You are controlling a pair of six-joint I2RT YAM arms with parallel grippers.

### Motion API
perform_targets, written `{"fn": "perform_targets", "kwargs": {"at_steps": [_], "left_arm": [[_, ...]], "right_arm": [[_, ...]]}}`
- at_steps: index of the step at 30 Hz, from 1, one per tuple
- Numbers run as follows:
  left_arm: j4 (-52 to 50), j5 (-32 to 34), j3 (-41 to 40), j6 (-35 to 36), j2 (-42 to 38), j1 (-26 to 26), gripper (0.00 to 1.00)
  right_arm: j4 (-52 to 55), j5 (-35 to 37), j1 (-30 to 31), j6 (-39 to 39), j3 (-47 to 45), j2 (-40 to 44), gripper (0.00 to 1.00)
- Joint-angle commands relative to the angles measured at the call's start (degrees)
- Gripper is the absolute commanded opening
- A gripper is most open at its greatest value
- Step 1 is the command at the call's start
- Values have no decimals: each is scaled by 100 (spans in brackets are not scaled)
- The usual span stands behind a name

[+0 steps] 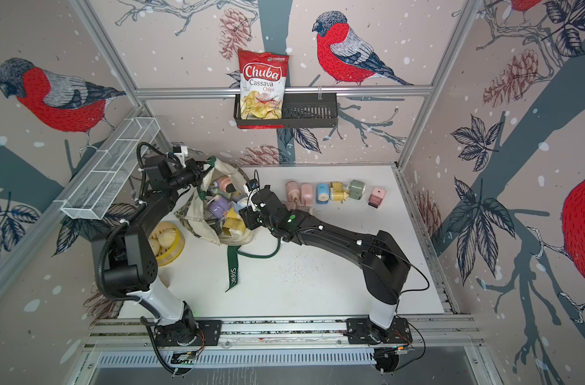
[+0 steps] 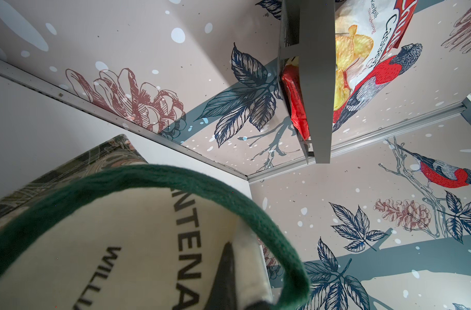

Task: Take out the pencil sharpeners from the tote bags
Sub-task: Pick up the pencil sharpener from the canvas bag, then place the pencil sharpener at the center of the board.

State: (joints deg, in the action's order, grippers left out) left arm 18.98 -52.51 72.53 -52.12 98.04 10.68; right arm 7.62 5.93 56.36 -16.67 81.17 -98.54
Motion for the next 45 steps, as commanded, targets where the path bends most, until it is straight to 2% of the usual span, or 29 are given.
{"fn": "perform_targets", "kwargs": {"at_steps": [1, 5, 11, 18, 29, 45], "left_arm": [[788, -257, 45, -26, -94, 5, 0], [817, -260, 43, -53, -93, 3, 0], [848, -264, 20, -76, -103, 4, 0], [857, -265, 24, -79, -58, 5, 0], [792, -256, 41, -27, -89, 4, 0], [691, -223, 60, 60, -106, 5, 0]], "right_arm": [[1061, 279, -300, -16, -90, 418, 30], [1907, 248, -1060, -100, -448, 1145, 31], [2504, -87, -2209, -193, -1017, 1831, 32], [3040, 152, -2895, -261, -873, 1538, 32], [3952, 62, -3071, -283, 265, -168, 32], [4274, -116, -3051, -182, 596, -1081, 33]]}}
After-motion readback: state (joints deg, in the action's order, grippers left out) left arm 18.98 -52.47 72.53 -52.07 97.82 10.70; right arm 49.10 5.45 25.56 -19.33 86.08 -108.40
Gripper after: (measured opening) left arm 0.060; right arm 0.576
